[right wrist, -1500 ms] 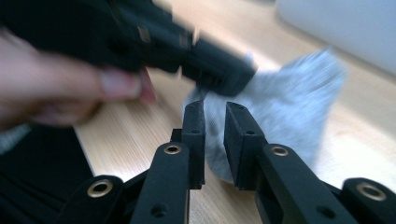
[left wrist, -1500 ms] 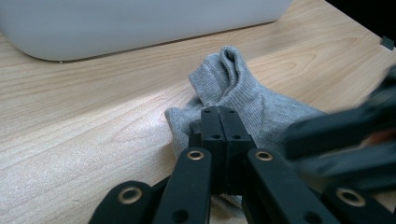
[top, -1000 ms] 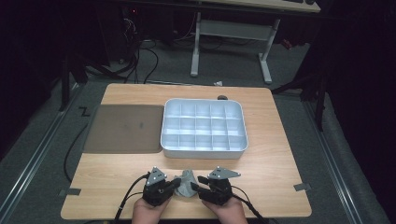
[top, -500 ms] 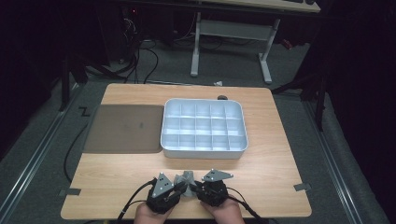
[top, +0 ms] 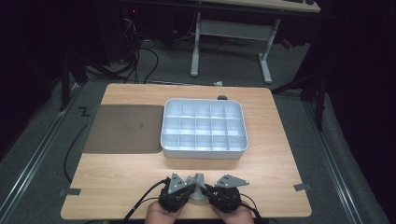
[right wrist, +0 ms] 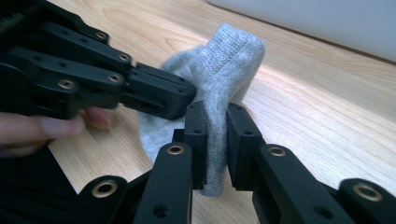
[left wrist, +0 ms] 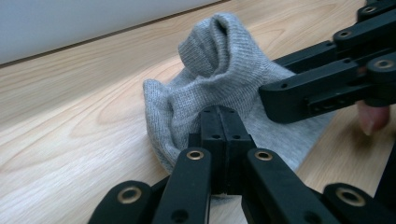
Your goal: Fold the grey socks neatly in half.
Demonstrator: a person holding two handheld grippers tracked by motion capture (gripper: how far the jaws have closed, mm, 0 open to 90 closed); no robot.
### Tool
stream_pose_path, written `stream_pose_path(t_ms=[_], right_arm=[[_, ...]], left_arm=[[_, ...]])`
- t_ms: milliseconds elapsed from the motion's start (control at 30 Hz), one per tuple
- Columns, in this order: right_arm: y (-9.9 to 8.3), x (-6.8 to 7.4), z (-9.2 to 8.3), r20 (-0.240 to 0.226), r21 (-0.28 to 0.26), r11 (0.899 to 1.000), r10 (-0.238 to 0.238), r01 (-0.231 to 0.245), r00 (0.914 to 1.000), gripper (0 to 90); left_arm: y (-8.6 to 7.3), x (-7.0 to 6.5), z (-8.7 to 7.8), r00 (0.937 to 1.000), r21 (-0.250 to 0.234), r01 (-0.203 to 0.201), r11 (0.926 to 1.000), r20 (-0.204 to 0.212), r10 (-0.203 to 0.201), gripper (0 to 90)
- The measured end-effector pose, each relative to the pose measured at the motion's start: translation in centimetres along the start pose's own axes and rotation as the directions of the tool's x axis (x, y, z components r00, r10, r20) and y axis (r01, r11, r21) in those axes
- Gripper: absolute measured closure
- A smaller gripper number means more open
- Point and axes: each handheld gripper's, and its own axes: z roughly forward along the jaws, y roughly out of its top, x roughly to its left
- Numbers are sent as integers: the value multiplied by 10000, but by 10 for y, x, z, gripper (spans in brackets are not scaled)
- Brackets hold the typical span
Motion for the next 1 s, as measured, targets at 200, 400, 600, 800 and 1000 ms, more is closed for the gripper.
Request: stream_pose_path(t_ms=[200,400,600,800,1000], right_arm=[[-2,0,-3,97,-121,9999,42,-41,9999,806],[-1,-9,-14,78,-579,9982,178,-174,9998,703],[-5,-28,-24,881,-799,9963,385,-314,9954,683],[-9,-32,-11,1409,29,9986,519,-528,9887,775],[-12,-24,-2,947,235,9990,353,-377,9949,868]], left_arm=[[6,-6,10,9993,153,-375,9992,-42,376,900],[6,-5,10,9995,133,-307,9994,-1,308,900],[5,-5,10,9997,122,-258,9996,3,258,900],[5,-4,10,9998,126,-214,9997,39,214,900],[5,-4,10,9998,108,-183,9998,29,182,900]])
